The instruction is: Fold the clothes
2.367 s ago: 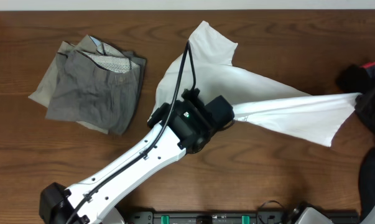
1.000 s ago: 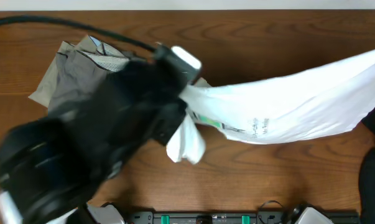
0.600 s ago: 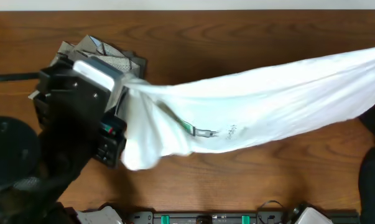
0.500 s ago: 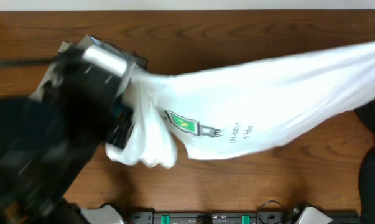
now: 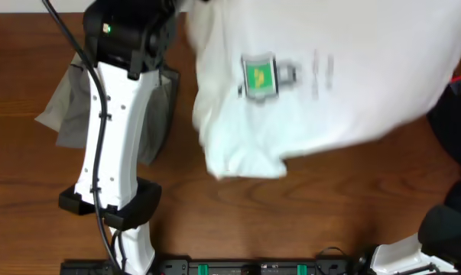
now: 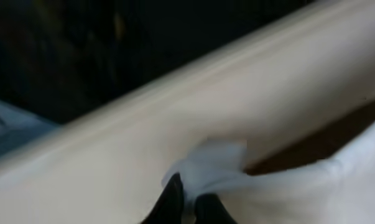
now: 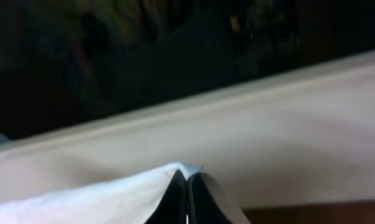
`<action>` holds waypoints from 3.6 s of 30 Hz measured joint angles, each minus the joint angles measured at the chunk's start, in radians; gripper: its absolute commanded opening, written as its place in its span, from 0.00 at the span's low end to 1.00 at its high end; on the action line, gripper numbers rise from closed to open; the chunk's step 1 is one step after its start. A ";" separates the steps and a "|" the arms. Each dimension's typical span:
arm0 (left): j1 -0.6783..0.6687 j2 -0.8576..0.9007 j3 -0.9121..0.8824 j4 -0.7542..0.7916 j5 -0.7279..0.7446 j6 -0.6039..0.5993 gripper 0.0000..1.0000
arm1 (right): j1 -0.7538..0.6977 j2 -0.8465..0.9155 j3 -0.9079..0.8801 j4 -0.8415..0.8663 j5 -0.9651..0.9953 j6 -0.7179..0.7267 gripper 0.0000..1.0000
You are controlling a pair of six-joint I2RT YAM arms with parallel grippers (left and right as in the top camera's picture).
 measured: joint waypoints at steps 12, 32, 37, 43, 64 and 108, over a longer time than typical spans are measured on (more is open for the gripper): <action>-0.017 -0.151 0.051 -0.503 0.032 0.082 0.06 | -0.035 -0.028 0.005 -0.411 -0.076 -0.143 0.01; -0.027 -0.097 0.026 -0.748 0.080 -0.079 0.06 | 0.067 -0.028 0.005 -0.975 0.129 -0.606 0.01; -0.083 -0.179 0.014 -0.747 0.027 -0.103 0.06 | 0.066 -0.048 0.005 -0.927 0.070 -0.559 0.01; -0.177 -0.441 0.014 -0.747 -0.053 -0.168 0.06 | 0.066 -0.203 0.002 -0.933 0.056 -0.457 0.01; -0.155 -0.406 -0.001 -0.529 -0.249 -0.174 0.06 | 0.068 -0.318 0.019 -0.819 0.159 -0.281 0.01; -0.089 -0.120 -0.083 -0.747 -0.137 -0.095 0.35 | 0.034 0.026 -0.008 -1.032 0.136 -0.537 0.55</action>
